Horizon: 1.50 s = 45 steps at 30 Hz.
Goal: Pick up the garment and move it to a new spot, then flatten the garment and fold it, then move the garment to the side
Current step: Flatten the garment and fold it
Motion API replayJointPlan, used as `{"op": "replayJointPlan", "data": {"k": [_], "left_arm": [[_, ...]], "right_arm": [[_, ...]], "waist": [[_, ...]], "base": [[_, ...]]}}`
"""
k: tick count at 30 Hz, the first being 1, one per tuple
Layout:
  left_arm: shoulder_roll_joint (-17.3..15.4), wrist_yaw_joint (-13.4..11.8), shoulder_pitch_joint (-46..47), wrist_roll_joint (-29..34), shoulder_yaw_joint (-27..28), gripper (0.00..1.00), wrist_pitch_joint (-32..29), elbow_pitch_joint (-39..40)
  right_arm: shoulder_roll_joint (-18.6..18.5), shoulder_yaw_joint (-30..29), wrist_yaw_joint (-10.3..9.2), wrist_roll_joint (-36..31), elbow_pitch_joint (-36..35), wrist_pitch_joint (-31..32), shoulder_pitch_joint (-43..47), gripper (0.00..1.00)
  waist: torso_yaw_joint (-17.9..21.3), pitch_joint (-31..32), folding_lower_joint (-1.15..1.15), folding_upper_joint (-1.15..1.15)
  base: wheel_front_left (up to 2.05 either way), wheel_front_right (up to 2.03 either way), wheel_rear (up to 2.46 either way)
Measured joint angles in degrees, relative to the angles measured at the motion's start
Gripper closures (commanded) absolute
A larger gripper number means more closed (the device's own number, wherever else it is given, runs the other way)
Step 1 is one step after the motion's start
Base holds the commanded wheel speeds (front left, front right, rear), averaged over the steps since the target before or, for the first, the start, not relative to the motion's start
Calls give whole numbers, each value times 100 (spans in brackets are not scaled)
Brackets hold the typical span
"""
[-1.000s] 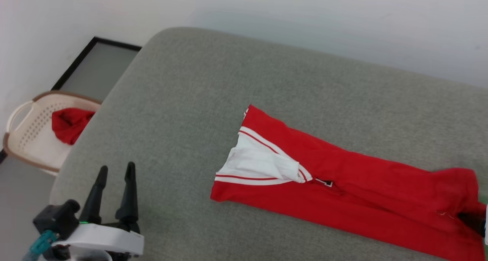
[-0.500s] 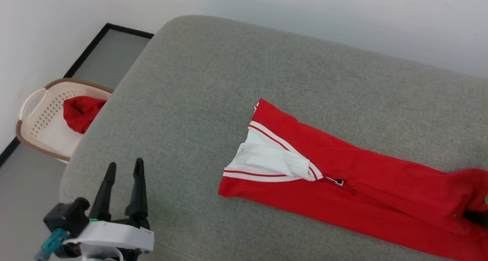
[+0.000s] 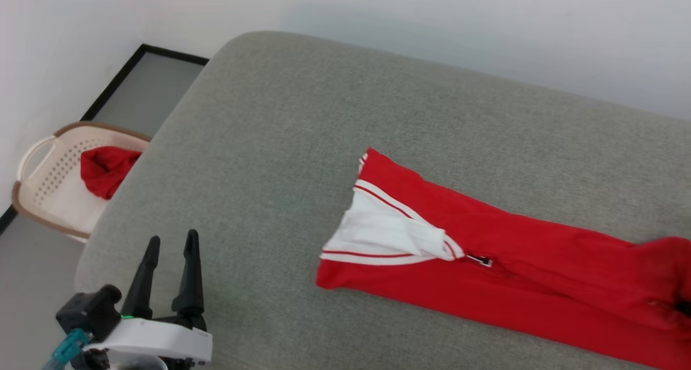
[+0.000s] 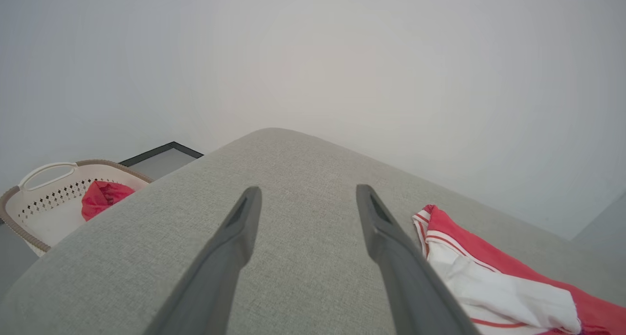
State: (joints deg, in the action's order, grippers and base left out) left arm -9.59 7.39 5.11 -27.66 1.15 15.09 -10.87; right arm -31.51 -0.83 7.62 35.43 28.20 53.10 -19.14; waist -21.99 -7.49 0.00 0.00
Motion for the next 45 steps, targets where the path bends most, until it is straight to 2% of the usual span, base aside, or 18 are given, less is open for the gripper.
{"op": "replayJointPlan", "data": {"k": [10, 15, 21, 25, 32, 38, 45], "left_arm": [[-60, 1, -162, 42, -59, 0, 0, -26], [-91, 1, -235, 34, 3, 0, 0, -59], [-126, 1, -372, -30, 79, 0, 0, -113], [-138, 1, -393, -52, 21, 0, 0, -145], [-147, 1, -393, -98, -122, 0, 0, -207], [-126, 1, -386, -91, -250, 0, 0, -242], [-77, 1, -254, -93, -416, 0, 0, -324]], "right_arm": [[-502, -280, -8, -242, 305, -179, -4, 100], [-391, -210, -9, -143, 38, -86, -20, 100], [-2, -121, -9, 374, -756, 192, -17, 100], [404, -108, -10, 593, -1265, 360, -13, 100], [1112, 215, -10, 612, -1855, 472, -28, 100], [1723, 474, -10, 320, -1748, 326, -322, 100], [2217, 736, -10, 49, -1263, 67, -657, 100]], "waist": [[353, 204, 0, 0], [549, 341, 0, 0], [764, 568, 0, 0], [848, 720, 0, 0], [749, 877, 0, 0], [514, 914, 0, 0], [181, 900, 0, 0]], "base": [[0, 0, 0], [0, 0, 0], [0, 0, 0], [0, 0, 0], [0, 0, 0], [0, 0, 0], [0, 0, 0]]}}
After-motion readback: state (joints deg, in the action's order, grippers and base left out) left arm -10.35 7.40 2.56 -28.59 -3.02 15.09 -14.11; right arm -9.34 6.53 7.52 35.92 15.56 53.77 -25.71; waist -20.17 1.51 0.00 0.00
